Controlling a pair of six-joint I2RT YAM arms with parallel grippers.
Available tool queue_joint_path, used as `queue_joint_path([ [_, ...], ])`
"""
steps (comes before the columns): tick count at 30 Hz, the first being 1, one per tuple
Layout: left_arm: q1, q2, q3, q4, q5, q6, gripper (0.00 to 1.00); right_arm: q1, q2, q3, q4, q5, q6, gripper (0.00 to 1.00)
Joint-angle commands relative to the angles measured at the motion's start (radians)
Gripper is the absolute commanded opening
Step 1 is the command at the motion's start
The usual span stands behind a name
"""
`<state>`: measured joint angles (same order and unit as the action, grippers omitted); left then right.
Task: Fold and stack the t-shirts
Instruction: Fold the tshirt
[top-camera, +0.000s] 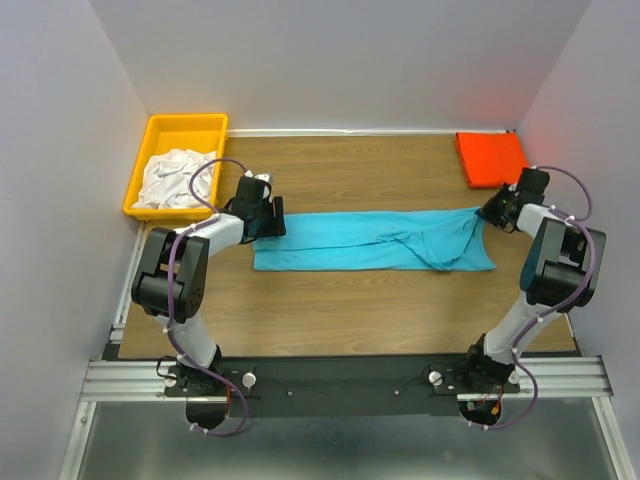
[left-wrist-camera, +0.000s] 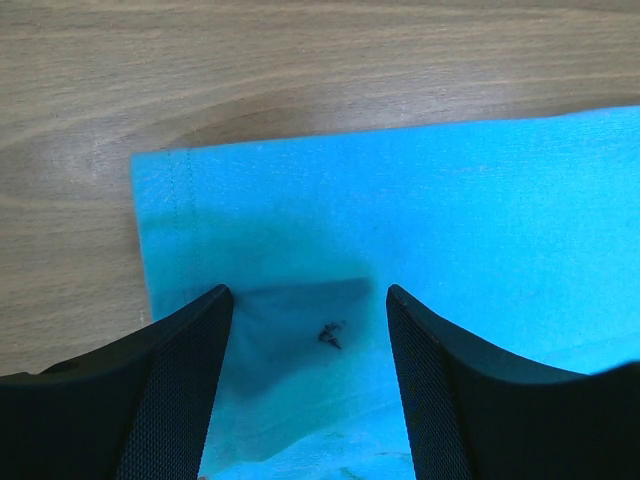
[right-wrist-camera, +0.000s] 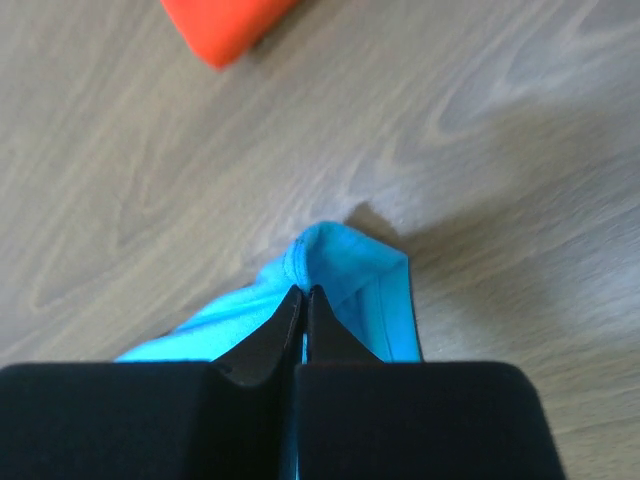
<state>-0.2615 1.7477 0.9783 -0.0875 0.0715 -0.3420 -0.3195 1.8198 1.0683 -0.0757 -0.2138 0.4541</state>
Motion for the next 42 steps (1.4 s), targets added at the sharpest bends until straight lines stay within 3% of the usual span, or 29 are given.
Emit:
queue_joint_path([
  [1,0.008,0.044,-0.006,-0.057,-0.052,0.008,0.72,-0.046,0.021,0.062,0.017,-0.019,0.001,0.06],
  [13,0.008,0.047,-0.004,-0.064,-0.064,0.009,0.72,-0.055,0.153,0.190,-0.013,-0.087,-0.028,0.06],
  [19,0.008,0.058,0.013,-0.069,-0.064,0.018,0.72,-0.055,0.202,0.219,-0.032,-0.090,-0.055,0.10],
  [29,0.007,0.036,0.013,-0.064,-0.064,0.020,0.73,-0.055,0.136,0.231,-0.064,-0.065,-0.074,0.34],
  [33,0.008,0.009,0.010,-0.070,-0.105,0.003,0.74,-0.052,0.069,0.211,-0.098,-0.084,-0.066,0.38],
  [37,0.008,-0.051,0.008,-0.069,-0.127,0.005,0.74,0.014,-0.068,0.127,-0.111,-0.117,-0.029,0.42],
  [42,0.004,-0.152,0.023,-0.070,-0.128,0.023,0.75,0.129,-0.168,0.024,-0.116,-0.159,-0.049,0.60],
])
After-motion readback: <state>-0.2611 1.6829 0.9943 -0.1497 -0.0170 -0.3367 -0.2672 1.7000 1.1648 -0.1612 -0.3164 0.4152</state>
